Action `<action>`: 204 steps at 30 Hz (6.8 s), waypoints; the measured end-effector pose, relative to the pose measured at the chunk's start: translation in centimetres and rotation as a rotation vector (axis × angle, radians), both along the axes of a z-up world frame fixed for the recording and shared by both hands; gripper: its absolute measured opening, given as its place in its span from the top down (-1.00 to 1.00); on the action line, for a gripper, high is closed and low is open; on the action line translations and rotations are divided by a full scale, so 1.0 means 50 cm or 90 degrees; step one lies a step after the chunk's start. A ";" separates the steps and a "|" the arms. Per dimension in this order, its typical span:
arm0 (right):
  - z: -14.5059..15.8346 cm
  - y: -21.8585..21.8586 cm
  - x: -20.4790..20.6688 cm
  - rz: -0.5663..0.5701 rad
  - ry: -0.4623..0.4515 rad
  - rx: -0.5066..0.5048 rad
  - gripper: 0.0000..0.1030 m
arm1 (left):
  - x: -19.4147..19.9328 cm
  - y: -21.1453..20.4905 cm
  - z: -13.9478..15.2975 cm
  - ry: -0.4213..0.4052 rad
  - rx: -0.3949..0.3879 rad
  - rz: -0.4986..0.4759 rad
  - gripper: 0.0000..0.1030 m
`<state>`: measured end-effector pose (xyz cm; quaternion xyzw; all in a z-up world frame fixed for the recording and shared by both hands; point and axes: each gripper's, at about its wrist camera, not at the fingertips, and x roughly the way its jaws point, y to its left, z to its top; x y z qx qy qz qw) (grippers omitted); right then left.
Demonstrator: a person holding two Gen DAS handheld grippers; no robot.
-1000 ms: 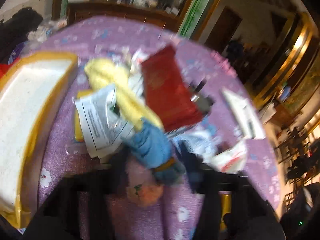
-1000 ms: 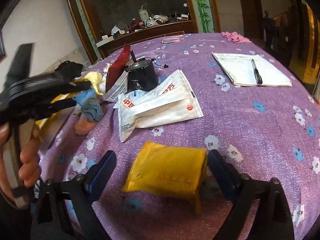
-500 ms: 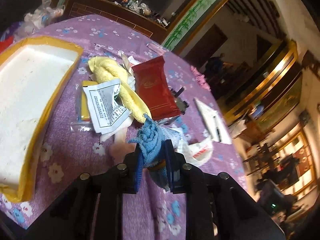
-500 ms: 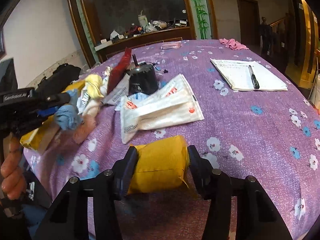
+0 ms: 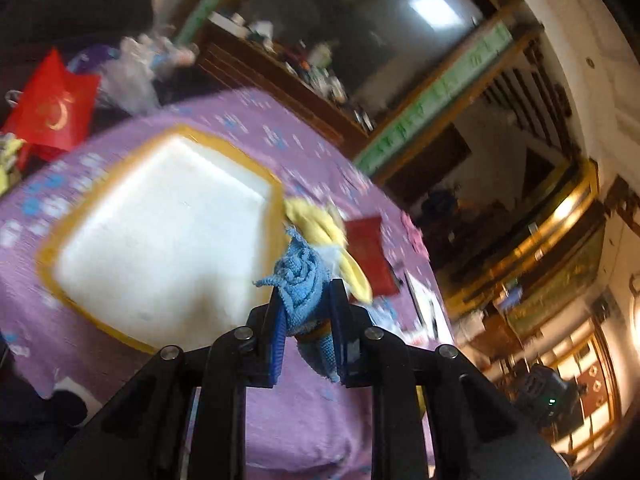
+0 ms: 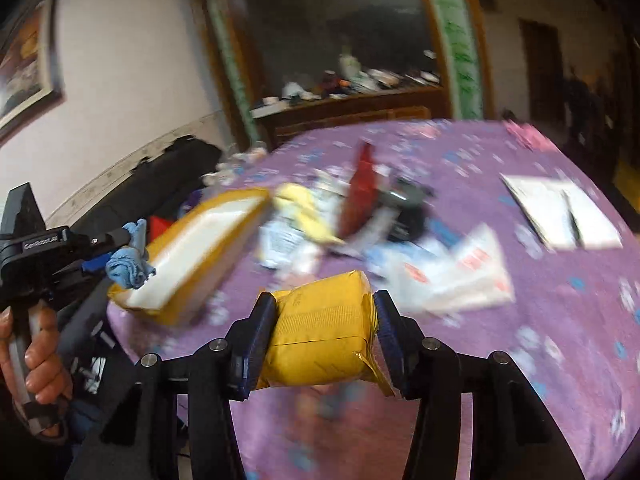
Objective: Organize soft objects
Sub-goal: 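Carry both items over the white foam box and open both tools to drop them, then withdraw both tools from the box toward the remaining items, then grasp the pink fluffy toy with the left tool while the right tool grasps the white printed packet, then carry the toy and packet into the white foam box and release both, then grasp the white paper leaflet with the left tool while the right tool grasps the yellow towel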
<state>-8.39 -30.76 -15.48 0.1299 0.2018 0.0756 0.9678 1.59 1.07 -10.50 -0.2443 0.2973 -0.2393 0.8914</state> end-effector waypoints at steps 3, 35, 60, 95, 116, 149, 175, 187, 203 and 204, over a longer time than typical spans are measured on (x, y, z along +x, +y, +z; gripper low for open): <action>0.030 0.068 0.036 0.063 -0.017 -0.001 0.04 | 0.025 0.034 -0.028 -0.010 0.007 0.029 0.67; 0.054 0.495 0.308 0.151 0.090 -0.195 0.02 | 0.194 0.018 -0.139 0.114 0.267 -0.035 0.62; 0.041 0.168 0.077 0.208 -0.005 0.039 -0.72 | 0.046 -0.054 -0.032 -0.010 0.217 0.206 -0.57; -0.066 -0.286 0.058 -0.070 0.146 0.287 -0.74 | -0.100 -0.172 0.099 0.055 0.244 -0.085 -0.57; -0.067 -0.276 0.105 -0.138 0.180 0.264 0.31 | 0.011 -0.368 0.038 0.039 0.350 -0.114 0.32; 0.147 0.054 0.047 0.192 -0.007 0.139 0.70 | 0.042 -0.084 0.215 -0.002 0.079 0.037 0.40; 0.185 0.198 0.198 0.206 0.003 0.070 0.69 | 0.069 0.097 0.102 -0.010 0.154 0.101 0.39; 0.139 0.313 0.310 0.224 0.072 0.024 0.62 | 0.167 0.074 0.009 0.104 0.236 0.109 0.25; 0.165 0.170 0.171 0.295 -0.034 0.140 -0.38 | 0.032 0.050 0.052 0.032 0.075 0.090 -0.39; 0.165 0.147 0.162 0.293 -0.038 0.145 -0.39 | 0.016 0.036 0.064 0.017 0.085 0.086 -0.39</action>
